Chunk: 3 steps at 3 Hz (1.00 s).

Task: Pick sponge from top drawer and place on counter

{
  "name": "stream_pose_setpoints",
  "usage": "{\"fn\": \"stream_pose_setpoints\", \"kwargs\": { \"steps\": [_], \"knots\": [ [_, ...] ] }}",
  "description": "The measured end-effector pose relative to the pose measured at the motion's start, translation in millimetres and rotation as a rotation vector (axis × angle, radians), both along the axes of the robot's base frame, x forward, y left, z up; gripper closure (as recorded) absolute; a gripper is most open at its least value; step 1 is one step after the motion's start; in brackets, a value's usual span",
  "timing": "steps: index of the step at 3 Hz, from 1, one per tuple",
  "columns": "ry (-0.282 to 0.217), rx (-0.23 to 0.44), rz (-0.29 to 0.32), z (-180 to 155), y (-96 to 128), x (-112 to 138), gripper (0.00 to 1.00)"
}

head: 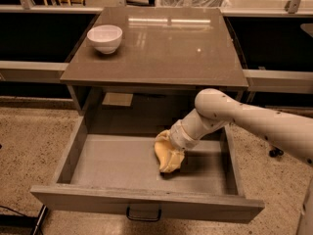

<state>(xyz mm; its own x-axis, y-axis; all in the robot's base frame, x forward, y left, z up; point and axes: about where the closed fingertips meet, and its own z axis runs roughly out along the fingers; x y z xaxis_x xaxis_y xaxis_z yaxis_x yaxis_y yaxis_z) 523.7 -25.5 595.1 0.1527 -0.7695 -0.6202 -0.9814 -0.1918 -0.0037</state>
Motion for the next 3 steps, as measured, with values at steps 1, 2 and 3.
{"fn": "stream_pose_setpoints", "kwargs": {
  "steps": [1,2,3],
  "knots": [
    [0.015,0.02,0.029,3,4,0,0.72],
    [-0.031,0.047,0.093,43,11,4,0.95],
    [-0.073,0.074,0.162,97,24,-1,1.0]
  ]
}}
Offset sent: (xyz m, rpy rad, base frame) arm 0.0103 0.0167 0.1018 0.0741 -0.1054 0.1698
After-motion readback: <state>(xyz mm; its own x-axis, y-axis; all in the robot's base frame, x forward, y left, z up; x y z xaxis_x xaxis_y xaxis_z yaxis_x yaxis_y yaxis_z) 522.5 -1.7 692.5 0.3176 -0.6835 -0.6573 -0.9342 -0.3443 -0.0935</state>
